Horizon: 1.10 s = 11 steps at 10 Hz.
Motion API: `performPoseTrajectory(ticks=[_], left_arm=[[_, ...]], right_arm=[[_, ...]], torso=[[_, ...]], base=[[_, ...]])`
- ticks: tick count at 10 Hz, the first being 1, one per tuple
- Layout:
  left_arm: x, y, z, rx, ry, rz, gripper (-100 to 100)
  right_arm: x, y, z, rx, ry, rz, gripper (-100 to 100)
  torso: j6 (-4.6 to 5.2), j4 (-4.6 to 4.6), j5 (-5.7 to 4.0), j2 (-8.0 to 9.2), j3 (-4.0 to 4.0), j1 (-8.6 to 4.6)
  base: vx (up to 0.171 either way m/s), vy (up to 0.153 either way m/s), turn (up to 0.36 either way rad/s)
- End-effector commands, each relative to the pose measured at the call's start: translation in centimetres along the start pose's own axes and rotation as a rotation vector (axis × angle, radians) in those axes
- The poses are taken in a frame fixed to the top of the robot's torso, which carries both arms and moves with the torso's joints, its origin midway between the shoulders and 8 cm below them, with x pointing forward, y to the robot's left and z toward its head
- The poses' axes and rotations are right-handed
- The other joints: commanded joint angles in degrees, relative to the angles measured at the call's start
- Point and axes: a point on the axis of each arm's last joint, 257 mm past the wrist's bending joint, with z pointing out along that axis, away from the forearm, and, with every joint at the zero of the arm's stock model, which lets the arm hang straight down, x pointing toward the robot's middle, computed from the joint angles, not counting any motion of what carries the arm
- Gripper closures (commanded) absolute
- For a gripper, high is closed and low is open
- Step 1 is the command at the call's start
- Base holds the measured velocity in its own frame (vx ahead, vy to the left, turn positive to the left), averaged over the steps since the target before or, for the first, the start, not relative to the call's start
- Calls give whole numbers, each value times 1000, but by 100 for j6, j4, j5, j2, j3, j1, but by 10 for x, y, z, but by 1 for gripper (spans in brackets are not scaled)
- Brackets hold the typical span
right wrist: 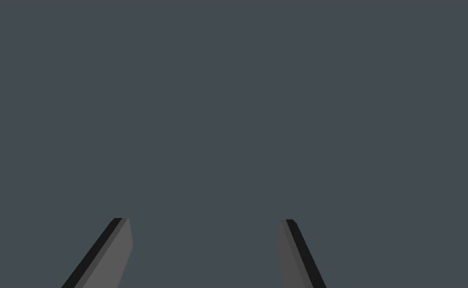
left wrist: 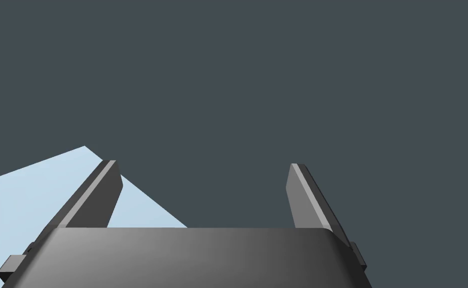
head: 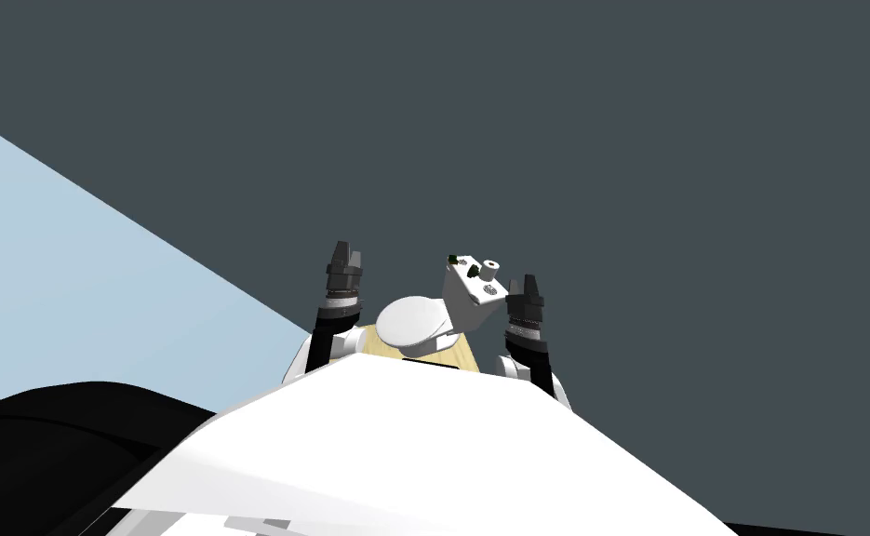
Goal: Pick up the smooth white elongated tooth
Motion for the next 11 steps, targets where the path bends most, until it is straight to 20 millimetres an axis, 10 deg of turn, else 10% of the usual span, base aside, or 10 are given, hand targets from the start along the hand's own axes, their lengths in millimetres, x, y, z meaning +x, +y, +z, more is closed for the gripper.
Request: performPoseTrajectory(ticks=[1, 11], left_arm=[[0, 0, 0, 0, 0, 0, 0], [0, 0, 0, 0, 0, 0, 0]], right_arm=[[2, -3, -2, 6, 29, -34, -100], [-12, -48, -33, 99, 245, -527, -100]], torso=[[0, 0, 0, 0, 0, 0], [0, 3, 0, 14, 8, 0]], base=[[-4, 2, 18], [-25, 5, 48]])
